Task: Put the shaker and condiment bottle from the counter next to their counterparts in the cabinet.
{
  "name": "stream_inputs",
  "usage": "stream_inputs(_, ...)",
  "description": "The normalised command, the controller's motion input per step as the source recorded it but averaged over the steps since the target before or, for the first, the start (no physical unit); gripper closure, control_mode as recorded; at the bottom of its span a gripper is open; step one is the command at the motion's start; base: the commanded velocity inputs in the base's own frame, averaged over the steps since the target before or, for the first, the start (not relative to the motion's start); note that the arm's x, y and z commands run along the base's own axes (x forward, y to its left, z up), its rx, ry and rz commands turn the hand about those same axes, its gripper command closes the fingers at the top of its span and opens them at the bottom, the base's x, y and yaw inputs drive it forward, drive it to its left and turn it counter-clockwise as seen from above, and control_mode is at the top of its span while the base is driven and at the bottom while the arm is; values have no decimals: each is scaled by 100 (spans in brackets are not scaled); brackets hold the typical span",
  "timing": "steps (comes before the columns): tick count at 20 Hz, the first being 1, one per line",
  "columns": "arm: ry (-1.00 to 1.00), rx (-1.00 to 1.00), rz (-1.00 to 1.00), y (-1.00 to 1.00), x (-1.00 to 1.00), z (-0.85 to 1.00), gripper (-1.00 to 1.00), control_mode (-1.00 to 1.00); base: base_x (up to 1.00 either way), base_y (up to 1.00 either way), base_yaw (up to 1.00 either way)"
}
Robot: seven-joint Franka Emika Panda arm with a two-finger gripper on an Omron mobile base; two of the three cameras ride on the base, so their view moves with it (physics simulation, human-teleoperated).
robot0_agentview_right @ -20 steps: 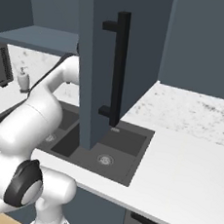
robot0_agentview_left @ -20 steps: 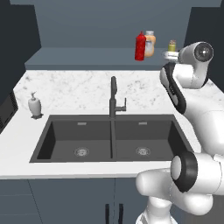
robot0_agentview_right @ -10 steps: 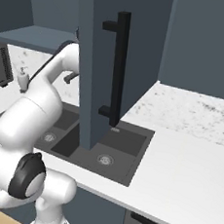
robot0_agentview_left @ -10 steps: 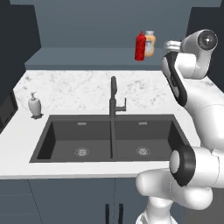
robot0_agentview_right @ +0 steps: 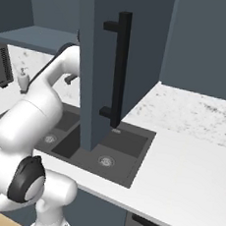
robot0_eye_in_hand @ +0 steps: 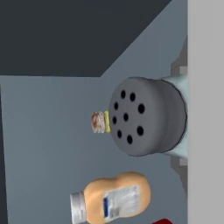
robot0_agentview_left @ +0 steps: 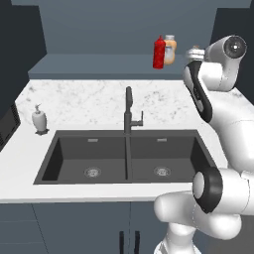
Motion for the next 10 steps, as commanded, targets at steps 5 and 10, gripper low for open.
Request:
stream_inputs(5, -6, -5, 0, 0, 1, -20, 100, -100, 0, 0, 0)
stream_inputs(10, -2, -2, 0, 0, 15, -1, 100, -100, 0, 0, 0)
